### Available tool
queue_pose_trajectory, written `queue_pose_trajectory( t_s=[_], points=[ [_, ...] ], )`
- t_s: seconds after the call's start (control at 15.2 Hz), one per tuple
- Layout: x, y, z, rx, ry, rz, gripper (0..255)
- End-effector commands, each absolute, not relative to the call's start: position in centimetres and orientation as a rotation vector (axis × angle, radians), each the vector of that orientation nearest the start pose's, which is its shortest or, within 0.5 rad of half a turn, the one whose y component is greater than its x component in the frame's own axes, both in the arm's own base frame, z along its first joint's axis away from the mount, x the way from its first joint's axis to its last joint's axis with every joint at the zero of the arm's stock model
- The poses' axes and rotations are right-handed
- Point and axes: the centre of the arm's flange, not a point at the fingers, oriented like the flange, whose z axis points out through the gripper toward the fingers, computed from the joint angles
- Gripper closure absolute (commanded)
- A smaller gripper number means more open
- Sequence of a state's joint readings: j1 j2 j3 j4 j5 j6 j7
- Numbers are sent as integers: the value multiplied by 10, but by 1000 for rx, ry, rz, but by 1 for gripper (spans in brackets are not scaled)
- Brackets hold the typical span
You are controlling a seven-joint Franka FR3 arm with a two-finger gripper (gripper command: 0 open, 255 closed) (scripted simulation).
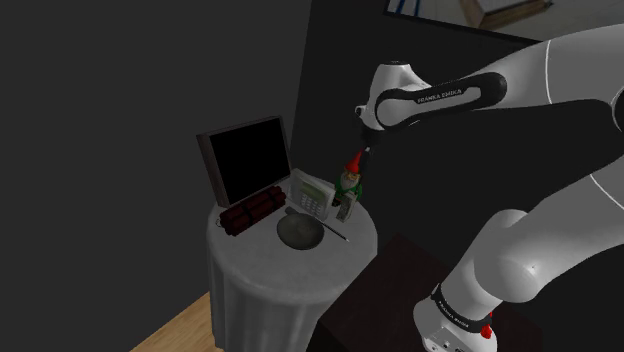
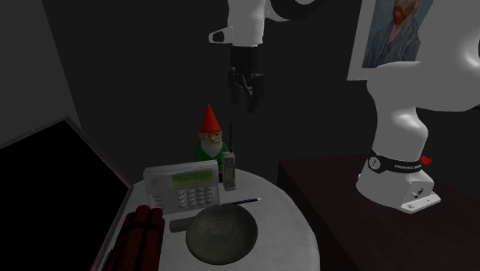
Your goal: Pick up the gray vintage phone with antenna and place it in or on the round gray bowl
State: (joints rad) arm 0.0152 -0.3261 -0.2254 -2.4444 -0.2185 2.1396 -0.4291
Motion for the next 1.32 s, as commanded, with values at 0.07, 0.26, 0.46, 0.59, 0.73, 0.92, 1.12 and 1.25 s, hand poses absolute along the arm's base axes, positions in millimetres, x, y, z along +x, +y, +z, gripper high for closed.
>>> queue_pose_trajectory(
  t_s=[0.07, 0.26, 0.46, 0.59, 0.73, 0.92, 1.12, 1.25],
  points=[
    [440, -112, 384, -3206, -644, 84, 0],
    [455, -122, 348, -3202, -725, 139, 0],
    [469, -133, 311, -3196, -806, 194, 0],
    [478, -139, 287, -3190, -860, 231, 0],
    [485, -145, 266, -3184, -905, 263, 0],
    [483, -149, 251, -3184, -905, 263, 0],
    [482, -152, 236, -3184, -905, 263, 0],
    [481, -154, 228, -3184, -905, 263, 0]
  ],
)
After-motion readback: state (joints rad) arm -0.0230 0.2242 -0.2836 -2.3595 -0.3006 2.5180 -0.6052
